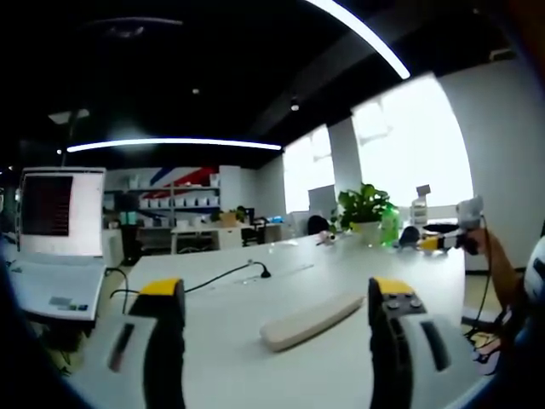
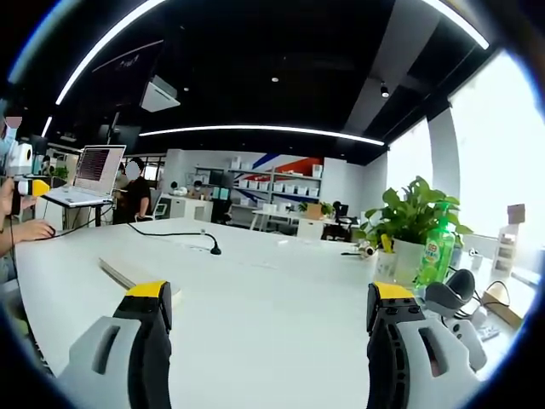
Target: Arrange the utensils inside the cutlery case until each visible utensil rests in its matching compartment.
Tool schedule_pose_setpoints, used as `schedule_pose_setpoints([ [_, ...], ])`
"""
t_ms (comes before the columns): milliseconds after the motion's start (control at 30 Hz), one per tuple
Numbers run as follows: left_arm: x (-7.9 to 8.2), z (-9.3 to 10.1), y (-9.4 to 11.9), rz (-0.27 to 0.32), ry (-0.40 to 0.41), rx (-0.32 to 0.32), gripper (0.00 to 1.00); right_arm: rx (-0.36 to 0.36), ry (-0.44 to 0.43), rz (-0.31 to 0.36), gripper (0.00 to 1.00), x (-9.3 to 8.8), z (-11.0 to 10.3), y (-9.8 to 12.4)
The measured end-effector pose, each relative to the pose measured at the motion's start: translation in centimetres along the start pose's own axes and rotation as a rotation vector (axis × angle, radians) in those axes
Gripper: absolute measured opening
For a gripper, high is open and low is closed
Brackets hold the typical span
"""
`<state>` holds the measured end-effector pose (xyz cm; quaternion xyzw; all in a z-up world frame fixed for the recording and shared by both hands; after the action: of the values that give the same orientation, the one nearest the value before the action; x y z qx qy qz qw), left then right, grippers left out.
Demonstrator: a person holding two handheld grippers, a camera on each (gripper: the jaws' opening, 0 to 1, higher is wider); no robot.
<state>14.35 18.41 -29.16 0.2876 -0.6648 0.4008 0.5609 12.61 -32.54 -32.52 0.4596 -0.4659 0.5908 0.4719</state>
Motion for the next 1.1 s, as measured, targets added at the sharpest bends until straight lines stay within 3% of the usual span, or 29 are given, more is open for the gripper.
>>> schedule_pose_setpoints([
  [1100, -0.09, -0.06, -0.26, -0.004, 0.003, -0.006, 0.94, -0.001, 0.001, 0.002, 0.99, 0.11, 0.17, -0.2],
])
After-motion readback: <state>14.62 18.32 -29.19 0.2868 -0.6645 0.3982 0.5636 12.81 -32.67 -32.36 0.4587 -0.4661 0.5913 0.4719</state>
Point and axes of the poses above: the point that each gripper's makers call its tool centre point, and the gripper's own axes: y roughly backward along the fingers, z roughly to its right, x roughly out of its top, the point moved 10 cm from there along y, roughly backward along the fingers, and after that the axes turned 8 degrees about z, right-handed, at the moved point
